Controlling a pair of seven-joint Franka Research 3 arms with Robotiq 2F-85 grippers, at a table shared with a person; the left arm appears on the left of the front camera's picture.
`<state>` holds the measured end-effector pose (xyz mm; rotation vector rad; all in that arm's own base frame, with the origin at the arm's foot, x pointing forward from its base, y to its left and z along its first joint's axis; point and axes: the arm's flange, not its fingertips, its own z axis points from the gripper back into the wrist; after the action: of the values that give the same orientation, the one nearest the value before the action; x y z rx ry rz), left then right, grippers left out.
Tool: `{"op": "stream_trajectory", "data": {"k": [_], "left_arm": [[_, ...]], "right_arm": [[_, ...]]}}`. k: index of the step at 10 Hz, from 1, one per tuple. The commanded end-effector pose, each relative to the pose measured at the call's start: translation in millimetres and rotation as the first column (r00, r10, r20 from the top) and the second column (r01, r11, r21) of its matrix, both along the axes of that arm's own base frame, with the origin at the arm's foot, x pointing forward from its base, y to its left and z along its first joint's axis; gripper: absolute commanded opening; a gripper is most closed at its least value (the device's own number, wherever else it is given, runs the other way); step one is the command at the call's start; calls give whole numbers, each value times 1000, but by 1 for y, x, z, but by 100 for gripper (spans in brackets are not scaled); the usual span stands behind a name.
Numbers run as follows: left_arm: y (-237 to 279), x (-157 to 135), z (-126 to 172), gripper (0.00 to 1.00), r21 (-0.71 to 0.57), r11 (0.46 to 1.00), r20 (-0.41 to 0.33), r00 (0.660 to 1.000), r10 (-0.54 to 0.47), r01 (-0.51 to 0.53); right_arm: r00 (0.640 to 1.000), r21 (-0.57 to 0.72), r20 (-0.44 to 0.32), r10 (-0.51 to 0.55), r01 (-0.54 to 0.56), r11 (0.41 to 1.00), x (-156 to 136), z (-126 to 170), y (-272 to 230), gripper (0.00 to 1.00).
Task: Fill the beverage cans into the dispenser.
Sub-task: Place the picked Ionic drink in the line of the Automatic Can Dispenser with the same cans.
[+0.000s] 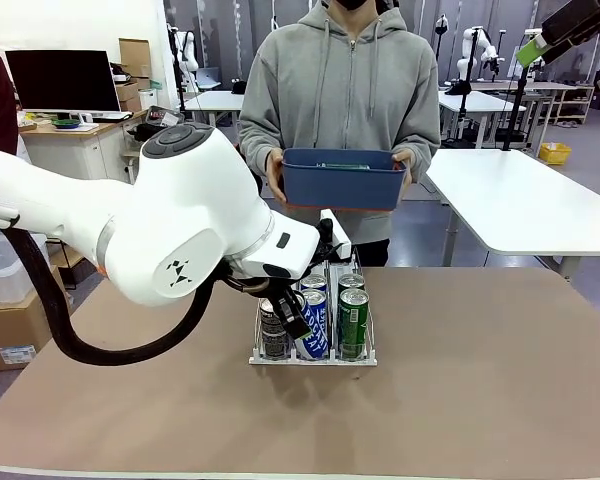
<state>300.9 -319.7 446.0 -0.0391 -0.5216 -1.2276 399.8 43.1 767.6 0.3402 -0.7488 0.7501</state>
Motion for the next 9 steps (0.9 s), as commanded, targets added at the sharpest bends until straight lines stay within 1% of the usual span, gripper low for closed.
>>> {"op": "stream_trajectory", "data": {"k": [1, 4, 6, 9], "left_arm": [[-11, 11, 2, 57, -10, 1000, 13, 1000, 21, -21], [-20, 23, -5, 57, 16, 999, 54, 997, 49, -50], [-23, 34, -7, 57, 49, 996, 97, 993, 69, -74], [-28, 48, -13, 57, 63, 994, 102, 992, 77, -84]], "right_arm": [[1000, 5, 5, -5, 5, 1000, 0, -1, 0, 100], [1000, 5, 5, -5, 5, 1000, 0, -1, 0, 100], [1000, 5, 5, -5, 5, 1000, 0, -1, 0, 100], [1000, 5, 5, -5, 5, 1000, 0, -1, 0, 100]]}}
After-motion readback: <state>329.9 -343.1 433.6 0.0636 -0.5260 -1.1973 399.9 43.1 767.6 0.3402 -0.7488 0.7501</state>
